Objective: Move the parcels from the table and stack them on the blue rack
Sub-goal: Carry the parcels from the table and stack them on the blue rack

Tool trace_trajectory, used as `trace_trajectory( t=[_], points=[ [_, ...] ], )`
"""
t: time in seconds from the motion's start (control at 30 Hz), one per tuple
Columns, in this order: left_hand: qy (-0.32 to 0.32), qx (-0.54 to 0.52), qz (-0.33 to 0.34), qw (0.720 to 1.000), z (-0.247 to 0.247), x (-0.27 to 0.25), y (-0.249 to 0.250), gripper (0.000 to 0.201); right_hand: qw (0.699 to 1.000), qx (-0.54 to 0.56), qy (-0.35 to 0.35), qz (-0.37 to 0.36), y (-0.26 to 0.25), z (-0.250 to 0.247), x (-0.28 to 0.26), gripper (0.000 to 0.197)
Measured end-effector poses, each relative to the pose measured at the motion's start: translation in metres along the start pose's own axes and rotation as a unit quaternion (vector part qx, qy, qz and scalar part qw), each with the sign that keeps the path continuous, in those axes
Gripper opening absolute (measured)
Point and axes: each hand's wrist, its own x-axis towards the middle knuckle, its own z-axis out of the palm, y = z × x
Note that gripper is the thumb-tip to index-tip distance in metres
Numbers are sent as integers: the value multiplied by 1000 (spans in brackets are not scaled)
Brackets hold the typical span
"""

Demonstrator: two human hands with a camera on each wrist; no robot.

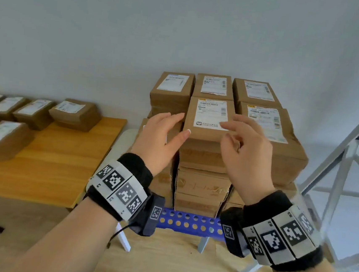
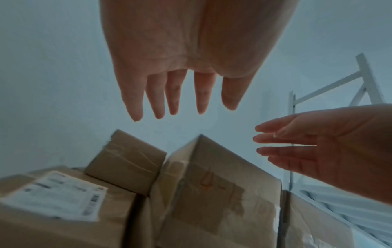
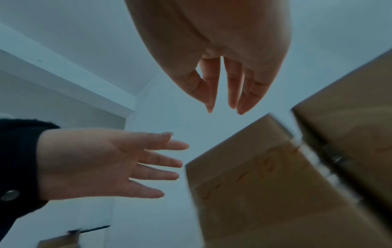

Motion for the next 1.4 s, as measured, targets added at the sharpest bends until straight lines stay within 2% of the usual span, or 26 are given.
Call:
trace_trajectory(
  t=[0.1, 0.3, 0.43, 0.63, 0.73, 1.03, 1.27, 1.4],
  points=[
    [39, -8, -29, 999, -25, -25, -18, 46, 997, 54, -46, -37, -14, 32, -8, 23],
    [86, 0, -110, 990, -82, -77, -83, 38, 979, 100, -176, -1, -62, 108, -26, 23],
    [115, -4, -140, 983, -128, -103, -143, 34, 972, 118, -205, -10, -106, 172, -33, 23],
    [118, 13, -172, 978, -216, -128, -247, 34, 965, 140, -222, 5, -189, 290, -52, 20],
    [115, 9, -183, 976, -253, -130, -287, 35, 964, 138, -226, 15, -223, 333, -54, 19],
    [94, 6, -171, 981, -304, -87, -378, 35, 965, 113, -233, 29, -262, 418, -22, 19],
    [56, -3, -168, 984, -293, -3, -451, 35, 969, 109, -214, 59, -238, 503, 50, 25],
    [-3, 22, -181, 983, -281, 54, -502, 38, 970, 97, -198, 98, -208, 569, 100, 30]
  ],
)
